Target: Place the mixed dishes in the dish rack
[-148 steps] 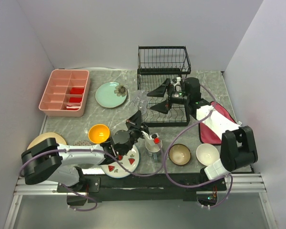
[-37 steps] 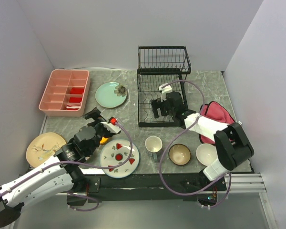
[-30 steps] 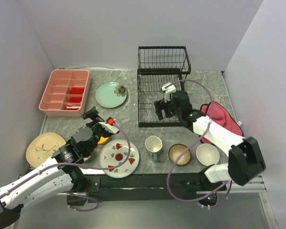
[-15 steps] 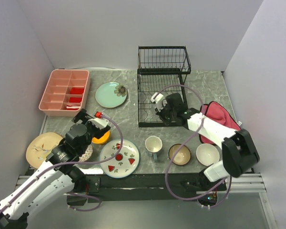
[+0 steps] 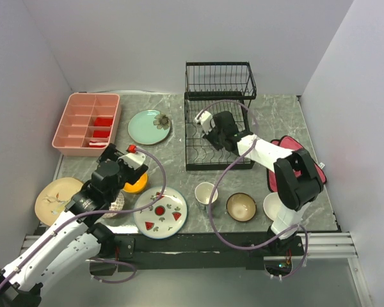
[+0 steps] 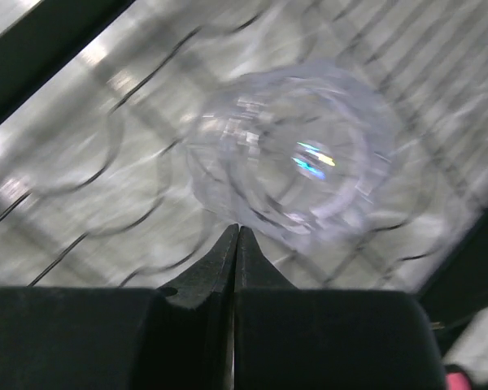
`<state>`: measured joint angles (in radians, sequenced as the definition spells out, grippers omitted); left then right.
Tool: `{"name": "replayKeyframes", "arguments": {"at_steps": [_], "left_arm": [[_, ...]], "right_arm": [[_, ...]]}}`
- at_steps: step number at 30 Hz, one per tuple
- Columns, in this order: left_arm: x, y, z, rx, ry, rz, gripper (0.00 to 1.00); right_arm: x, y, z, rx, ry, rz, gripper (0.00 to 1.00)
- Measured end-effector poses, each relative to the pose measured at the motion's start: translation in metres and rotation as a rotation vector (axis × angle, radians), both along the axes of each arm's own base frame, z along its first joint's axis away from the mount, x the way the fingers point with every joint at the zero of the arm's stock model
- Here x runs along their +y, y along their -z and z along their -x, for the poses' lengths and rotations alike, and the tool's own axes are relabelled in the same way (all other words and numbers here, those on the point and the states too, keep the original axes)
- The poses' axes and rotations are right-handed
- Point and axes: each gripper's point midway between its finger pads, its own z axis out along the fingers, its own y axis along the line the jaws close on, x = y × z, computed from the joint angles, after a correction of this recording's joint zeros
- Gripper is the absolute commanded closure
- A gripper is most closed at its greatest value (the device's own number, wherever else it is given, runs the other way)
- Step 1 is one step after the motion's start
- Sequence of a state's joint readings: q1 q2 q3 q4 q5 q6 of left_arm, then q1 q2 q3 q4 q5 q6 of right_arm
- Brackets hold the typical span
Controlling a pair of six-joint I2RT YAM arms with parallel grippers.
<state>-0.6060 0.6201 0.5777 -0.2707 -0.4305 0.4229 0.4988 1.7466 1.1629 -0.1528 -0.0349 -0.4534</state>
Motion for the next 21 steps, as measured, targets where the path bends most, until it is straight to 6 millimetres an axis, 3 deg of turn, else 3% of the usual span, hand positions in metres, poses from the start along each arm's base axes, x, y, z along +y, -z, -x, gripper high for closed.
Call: {"name": "replayKeyframes", "arguments": {"at_steps": [4,8,13,21], "left_arm": [[0.0,0.002,-0.002,0.007,-0.006,-0.003,0.0],[-0.002,0.006,-0.004,0.019,-0.001,-0.007,0.0],[-0.002,0.005,-0.004,0.02,-0.003,0.001,0.0],[-0.003,0.002,-0.005,0.015,-0.005,0.01,0.0]], "right_arm": [[-0.002,-0.012,-0.029,-0.081,0.034,0.01,1.0],[0.0,-0.005,-0.047,-0.108,0.045,0.03,1.0],[0.005,0.009,-0.058,-0.102,0.043,0.036,1.0],[0.013,0.005,-0.063,-0.136,0.001,0.018,1.0]]}}
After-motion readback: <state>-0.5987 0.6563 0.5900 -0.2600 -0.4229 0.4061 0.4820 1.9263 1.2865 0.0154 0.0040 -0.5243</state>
